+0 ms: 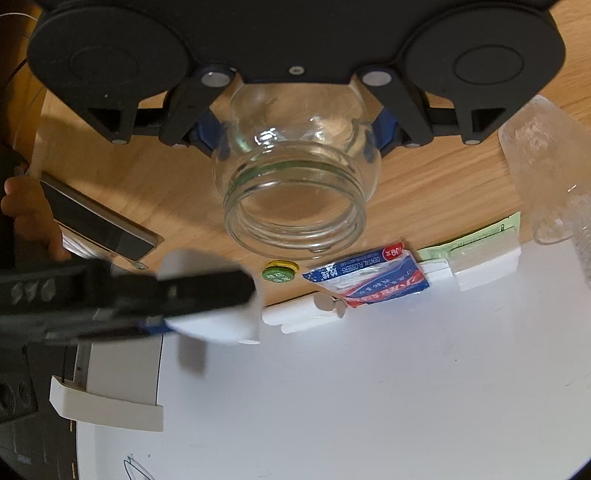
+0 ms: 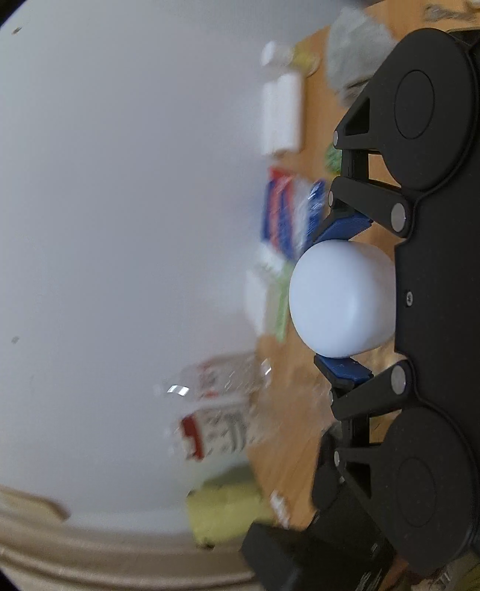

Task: Unscrew bottle cap and pour
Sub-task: 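Lift the loosened white cap up off the jar mouth with the right gripper, then carry the white cap away from the jar with the right gripper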

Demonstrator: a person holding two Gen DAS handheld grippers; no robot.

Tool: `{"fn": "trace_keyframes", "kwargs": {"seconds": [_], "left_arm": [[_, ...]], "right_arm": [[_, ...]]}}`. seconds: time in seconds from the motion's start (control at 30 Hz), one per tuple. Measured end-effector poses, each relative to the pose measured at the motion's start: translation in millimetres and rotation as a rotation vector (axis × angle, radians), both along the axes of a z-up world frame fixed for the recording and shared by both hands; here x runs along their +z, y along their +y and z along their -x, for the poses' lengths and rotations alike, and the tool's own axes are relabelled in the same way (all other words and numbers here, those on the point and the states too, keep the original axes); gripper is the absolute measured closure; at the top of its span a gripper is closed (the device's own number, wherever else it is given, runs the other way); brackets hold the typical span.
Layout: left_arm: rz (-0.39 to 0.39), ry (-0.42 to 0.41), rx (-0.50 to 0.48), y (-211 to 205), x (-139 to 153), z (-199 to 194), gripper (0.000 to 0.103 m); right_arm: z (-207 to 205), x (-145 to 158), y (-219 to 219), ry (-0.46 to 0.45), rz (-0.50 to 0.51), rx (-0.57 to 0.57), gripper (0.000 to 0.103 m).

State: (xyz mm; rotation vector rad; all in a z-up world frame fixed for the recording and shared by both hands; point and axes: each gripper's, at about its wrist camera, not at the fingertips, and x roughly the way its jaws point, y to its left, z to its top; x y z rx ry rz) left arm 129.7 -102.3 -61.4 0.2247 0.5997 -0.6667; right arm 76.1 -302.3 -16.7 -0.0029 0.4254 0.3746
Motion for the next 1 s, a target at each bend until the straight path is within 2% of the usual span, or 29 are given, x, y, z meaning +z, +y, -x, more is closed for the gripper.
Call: {"fn": "trace_keyframes", "kwargs": {"seconds": [0.2,0.27,0.53,1.0], "left_arm": [[-0.005,0.006,0.008,-6.7,-1.8,11.5,0.024],[-0.004,0.004,0.009,-7.3,1.1,21.5,0.024],[-0.001,0.011,0.021,-8.3,-1.3,18.5,0.024],[0.008,0.026,0.045,-7.7,-3.3,9.2,0.024]], "right_arm": [[-6.7,-23.3,-1.3,0.096,0.036,-0.019,0.034],[-6.6,-26.9,2.8,0.098,0.080,-0.038,0.034],[-11.1,-38.5,3.5,0.142,0.129,-0.047,0.034],[-16.5,-50.2,4.4,0.179,0.124,-0.098,0.034]]}}
